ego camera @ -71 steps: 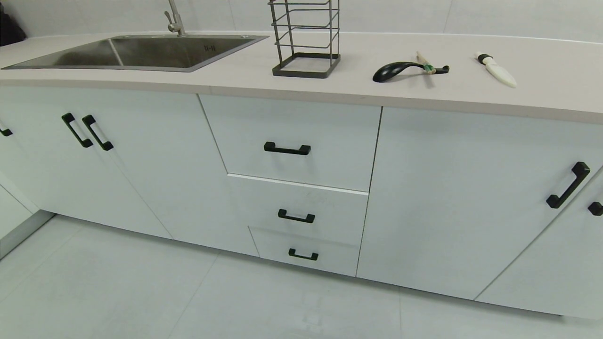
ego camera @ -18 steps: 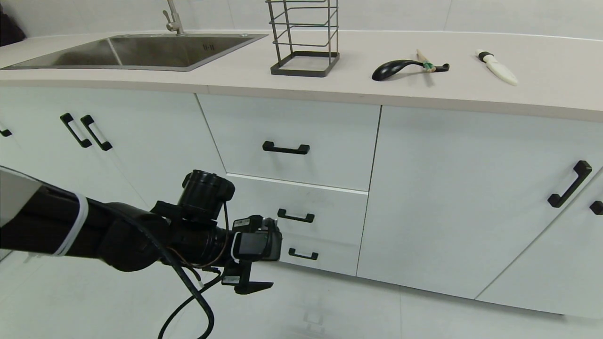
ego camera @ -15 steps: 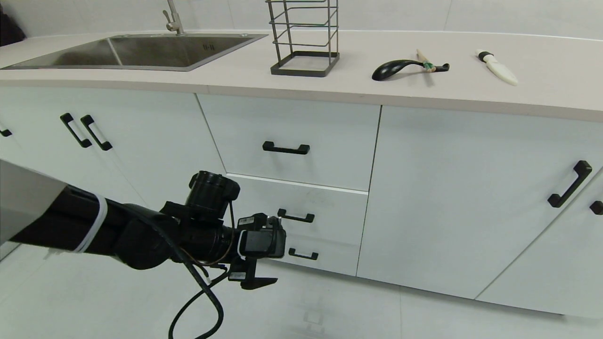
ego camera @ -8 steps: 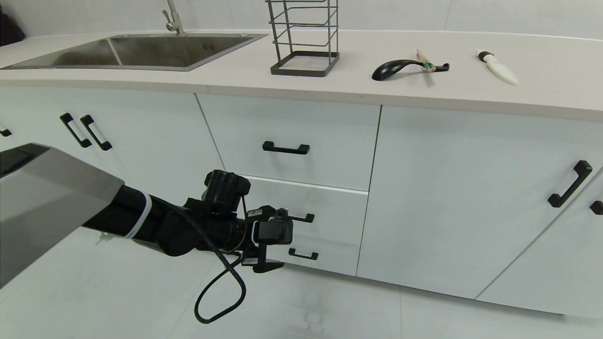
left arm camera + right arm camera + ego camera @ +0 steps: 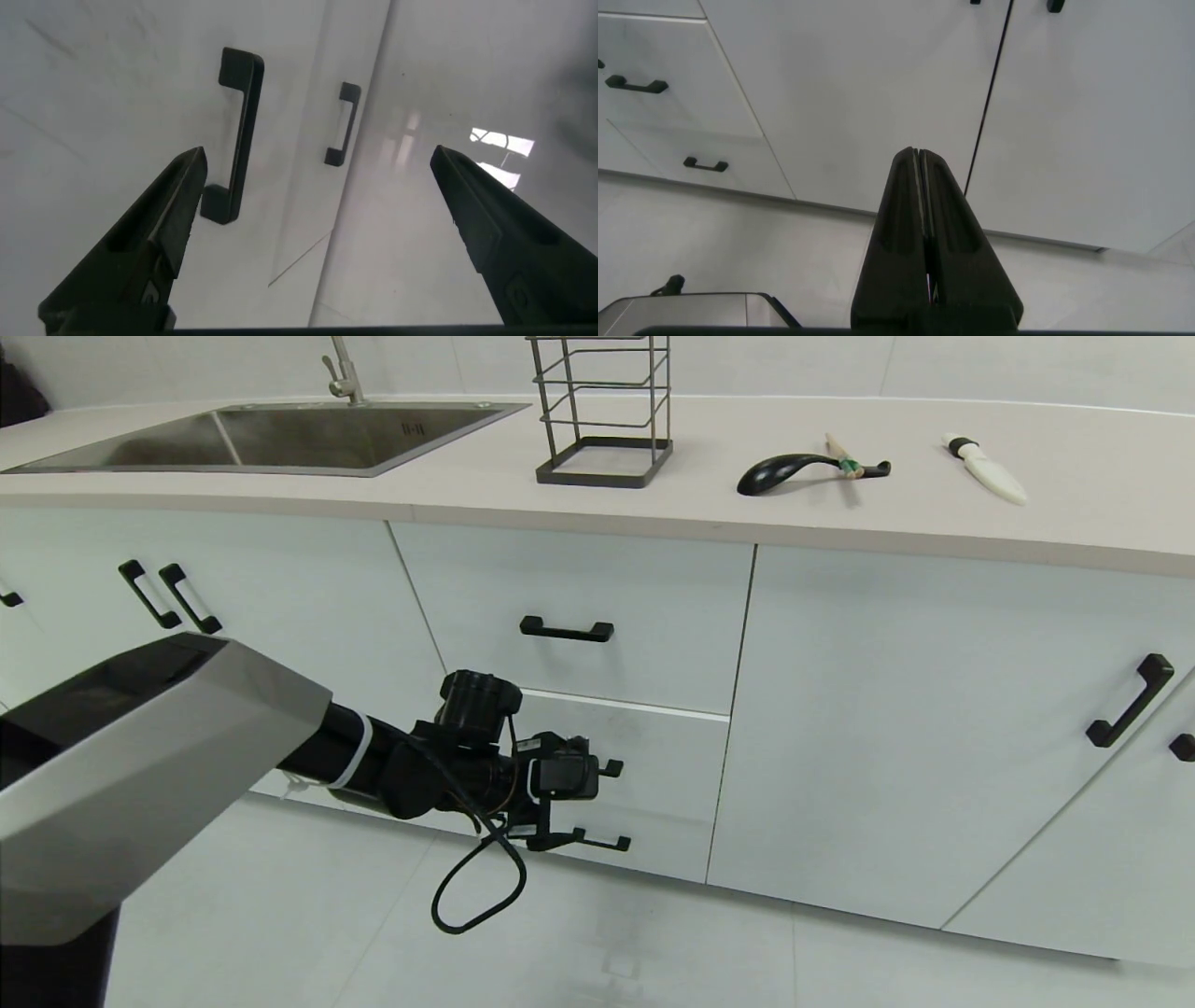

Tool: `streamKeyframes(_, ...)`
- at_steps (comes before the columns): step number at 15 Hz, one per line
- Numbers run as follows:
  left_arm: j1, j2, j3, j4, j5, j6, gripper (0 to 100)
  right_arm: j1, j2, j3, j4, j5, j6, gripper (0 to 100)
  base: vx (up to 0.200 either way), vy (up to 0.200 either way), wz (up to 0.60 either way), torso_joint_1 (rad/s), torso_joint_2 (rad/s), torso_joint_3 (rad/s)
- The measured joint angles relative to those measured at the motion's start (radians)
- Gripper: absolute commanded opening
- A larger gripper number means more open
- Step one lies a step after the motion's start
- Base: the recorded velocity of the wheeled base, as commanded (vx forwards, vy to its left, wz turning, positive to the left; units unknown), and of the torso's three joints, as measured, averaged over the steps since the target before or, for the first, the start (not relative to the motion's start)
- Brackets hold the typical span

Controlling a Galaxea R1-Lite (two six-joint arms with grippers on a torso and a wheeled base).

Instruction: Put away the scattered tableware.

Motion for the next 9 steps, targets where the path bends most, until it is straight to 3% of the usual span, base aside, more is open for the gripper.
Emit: streamKeyframes(9, 0.001, 0.136, -0.135, -0.001, 0.005, -0.003, 100, 0.0, 0.0, 0.0, 0.0, 0.0, 0.0, 0, 0.0, 0.0, 0.0, 0.0, 0.0, 0.0)
